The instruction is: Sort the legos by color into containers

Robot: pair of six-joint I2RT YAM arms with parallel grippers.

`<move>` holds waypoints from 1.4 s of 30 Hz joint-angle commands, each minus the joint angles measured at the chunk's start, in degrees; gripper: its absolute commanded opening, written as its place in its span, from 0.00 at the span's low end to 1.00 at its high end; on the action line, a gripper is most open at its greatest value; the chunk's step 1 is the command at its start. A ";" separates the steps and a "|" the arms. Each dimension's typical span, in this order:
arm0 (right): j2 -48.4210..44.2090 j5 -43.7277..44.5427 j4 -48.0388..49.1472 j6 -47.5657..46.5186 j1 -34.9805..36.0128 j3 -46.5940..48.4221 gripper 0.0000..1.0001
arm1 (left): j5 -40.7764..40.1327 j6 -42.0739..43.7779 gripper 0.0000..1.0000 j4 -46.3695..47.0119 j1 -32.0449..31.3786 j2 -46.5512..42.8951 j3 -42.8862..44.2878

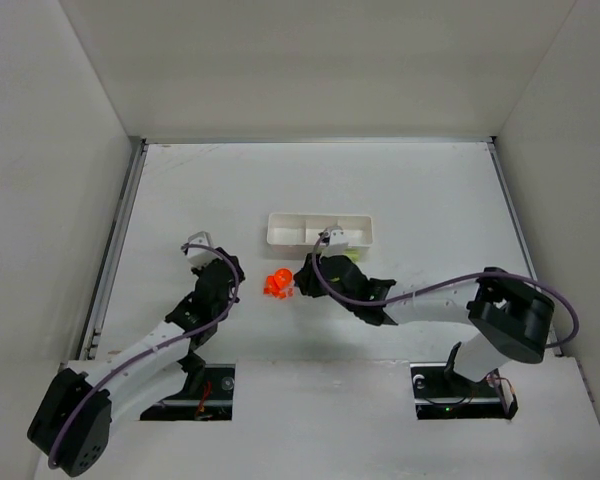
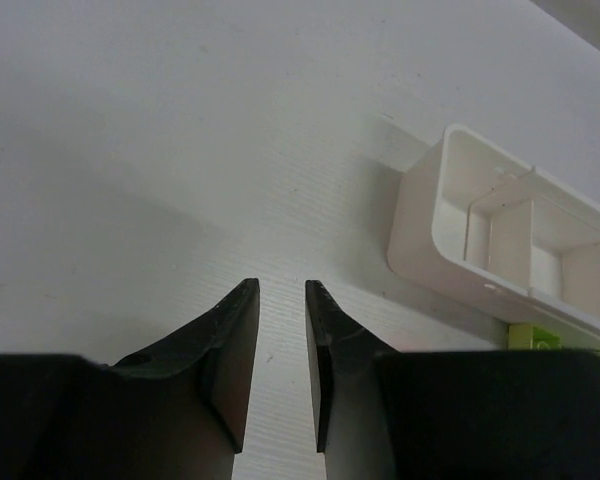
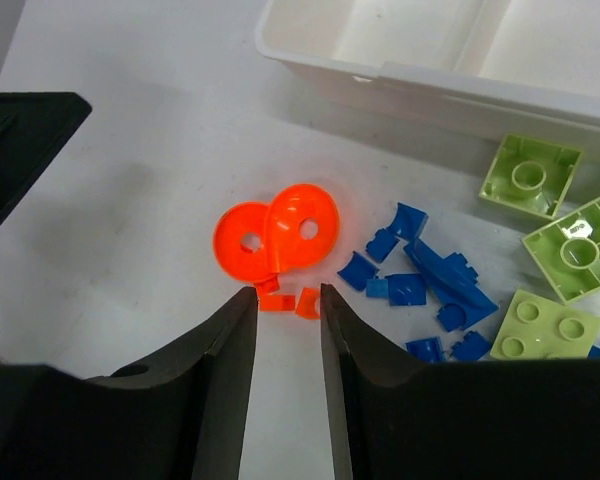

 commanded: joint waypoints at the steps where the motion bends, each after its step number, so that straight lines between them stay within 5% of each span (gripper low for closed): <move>1: 3.54 1.55 0.10 5.30 -2.10 2.73 0.37 | 0.06 2.26 0.24 6.34 -1.72 2.36 -0.10; 10: 10.92 -2.75 0.45 6.36 -4.65 8.18 0.37 | 0.06 4.90 0.29 9.51 -6.81 9.83 2.54; 23: 16.64 -6.89 0.19 8.21 -5.89 11.52 0.36 | 6.46 5.08 0.30 12.15 -8.05 9.13 1.66; 35: 18.32 -6.98 0.89 10.41 -5.89 11.61 0.07 | 12.45 3.15 0.37 9.17 -8.58 10.63 2.80; 42: 11.91 -2.94 1.50 8.39 -5.80 8.71 0.03 | 12.27 1.83 0.34 2.94 -9.19 8.35 3.50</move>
